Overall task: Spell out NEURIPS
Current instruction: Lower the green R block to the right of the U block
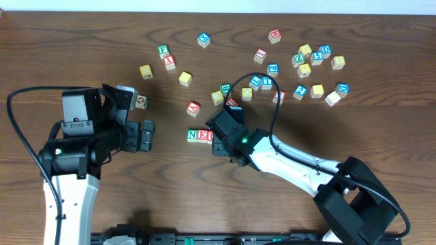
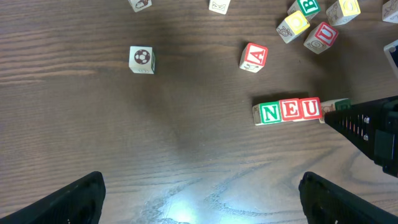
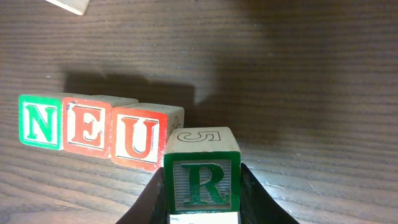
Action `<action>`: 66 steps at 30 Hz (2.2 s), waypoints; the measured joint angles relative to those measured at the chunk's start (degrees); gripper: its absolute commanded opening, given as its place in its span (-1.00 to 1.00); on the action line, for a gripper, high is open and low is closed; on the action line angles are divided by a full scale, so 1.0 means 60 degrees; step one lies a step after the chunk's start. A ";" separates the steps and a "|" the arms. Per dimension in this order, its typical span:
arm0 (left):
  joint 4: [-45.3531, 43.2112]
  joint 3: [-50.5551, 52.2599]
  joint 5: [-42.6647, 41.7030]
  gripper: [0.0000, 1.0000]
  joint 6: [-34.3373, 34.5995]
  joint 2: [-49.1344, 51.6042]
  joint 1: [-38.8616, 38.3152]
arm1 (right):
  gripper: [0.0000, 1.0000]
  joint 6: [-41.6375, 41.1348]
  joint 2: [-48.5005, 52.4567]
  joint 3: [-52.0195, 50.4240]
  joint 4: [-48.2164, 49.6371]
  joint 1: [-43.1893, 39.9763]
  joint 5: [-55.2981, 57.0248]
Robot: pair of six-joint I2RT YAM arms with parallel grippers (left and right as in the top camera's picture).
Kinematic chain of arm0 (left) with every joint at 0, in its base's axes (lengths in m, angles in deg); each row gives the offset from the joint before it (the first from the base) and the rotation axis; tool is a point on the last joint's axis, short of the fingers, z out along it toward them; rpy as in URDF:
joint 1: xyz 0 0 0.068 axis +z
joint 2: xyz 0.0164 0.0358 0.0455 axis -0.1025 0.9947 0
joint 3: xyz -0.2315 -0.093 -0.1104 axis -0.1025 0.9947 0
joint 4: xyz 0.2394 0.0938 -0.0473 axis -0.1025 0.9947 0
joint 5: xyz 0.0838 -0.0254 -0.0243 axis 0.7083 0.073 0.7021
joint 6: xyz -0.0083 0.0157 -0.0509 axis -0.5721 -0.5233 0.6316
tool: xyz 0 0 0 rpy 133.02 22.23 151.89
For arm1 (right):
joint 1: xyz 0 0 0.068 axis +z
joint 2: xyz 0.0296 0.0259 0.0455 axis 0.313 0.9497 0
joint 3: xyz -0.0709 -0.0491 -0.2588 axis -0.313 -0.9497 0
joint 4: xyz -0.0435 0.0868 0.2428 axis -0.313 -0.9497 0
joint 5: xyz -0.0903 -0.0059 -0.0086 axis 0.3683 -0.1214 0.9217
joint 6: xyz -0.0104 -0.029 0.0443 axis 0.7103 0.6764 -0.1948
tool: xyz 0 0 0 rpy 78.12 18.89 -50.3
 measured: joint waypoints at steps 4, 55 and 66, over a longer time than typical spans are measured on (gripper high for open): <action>0.0000 0.0000 0.0000 0.96 0.0004 0.0000 0.0000 | -0.98 0.0146 0.0000 0.0000 0.0084 0.0000 -0.0004; 0.0004 0.0000 0.0000 0.96 0.0000 0.0000 0.0000 | -0.98 -0.0080 0.0178 0.0004 -0.0226 0.0000 0.0648; 0.0004 0.0000 0.0000 0.96 0.0000 0.0000 0.0000 | -0.98 -0.0080 0.0324 0.0004 -0.0091 -0.0018 0.0648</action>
